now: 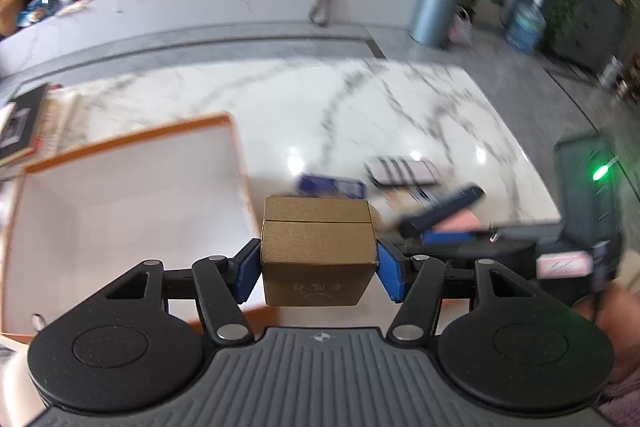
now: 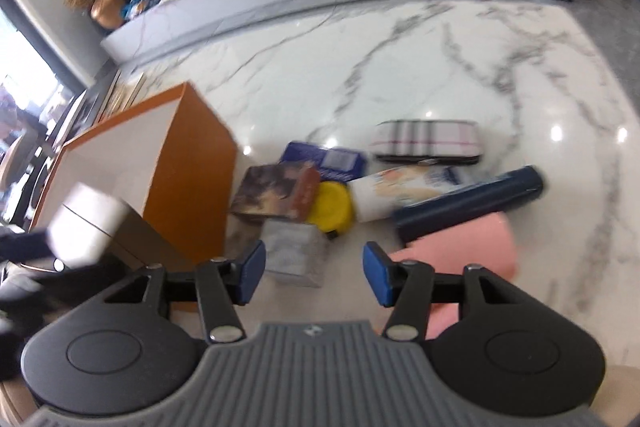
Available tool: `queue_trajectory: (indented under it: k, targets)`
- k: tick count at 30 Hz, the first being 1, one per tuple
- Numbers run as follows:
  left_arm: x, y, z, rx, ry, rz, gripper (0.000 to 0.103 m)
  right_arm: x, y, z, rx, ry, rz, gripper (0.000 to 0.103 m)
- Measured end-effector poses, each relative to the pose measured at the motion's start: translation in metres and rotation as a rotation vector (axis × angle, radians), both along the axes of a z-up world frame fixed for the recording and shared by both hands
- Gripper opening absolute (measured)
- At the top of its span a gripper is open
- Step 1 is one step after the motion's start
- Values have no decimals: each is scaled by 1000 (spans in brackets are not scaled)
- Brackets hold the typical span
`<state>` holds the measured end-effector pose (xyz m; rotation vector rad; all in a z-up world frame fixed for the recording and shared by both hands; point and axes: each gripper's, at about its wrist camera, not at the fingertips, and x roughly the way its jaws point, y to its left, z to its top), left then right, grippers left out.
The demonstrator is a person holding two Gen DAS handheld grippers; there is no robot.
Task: Organize rigid objects
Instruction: 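Grasp the brown box with the left tool while the right tool grasps the clear cube box, then carry the brown box with the left tool while the right tool carries the clear cube into the orange box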
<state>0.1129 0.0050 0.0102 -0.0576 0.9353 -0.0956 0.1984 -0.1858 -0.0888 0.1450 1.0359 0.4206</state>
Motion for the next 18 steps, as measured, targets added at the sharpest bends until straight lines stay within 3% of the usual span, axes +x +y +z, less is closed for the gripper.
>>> queue_trajectory:
  k: [3,10,12,14,18]
  targets:
    - [7,28,6,-9,-5,72,69,11,22,-13,-14,49,14,68]
    - [18,93,-8,21,43,172,69,35,50,-42,-64,146,-14,68]
    - [19,111,-13,13,62,187,69,38,55,-47,-77,163,-23,66]
    - [17,129,-18,12,74,202,69,40,59,-51,-89,177,-28,52]
    - [18,158,-22,26,94,211,69,38,61,-49,-121,168,-41,51]
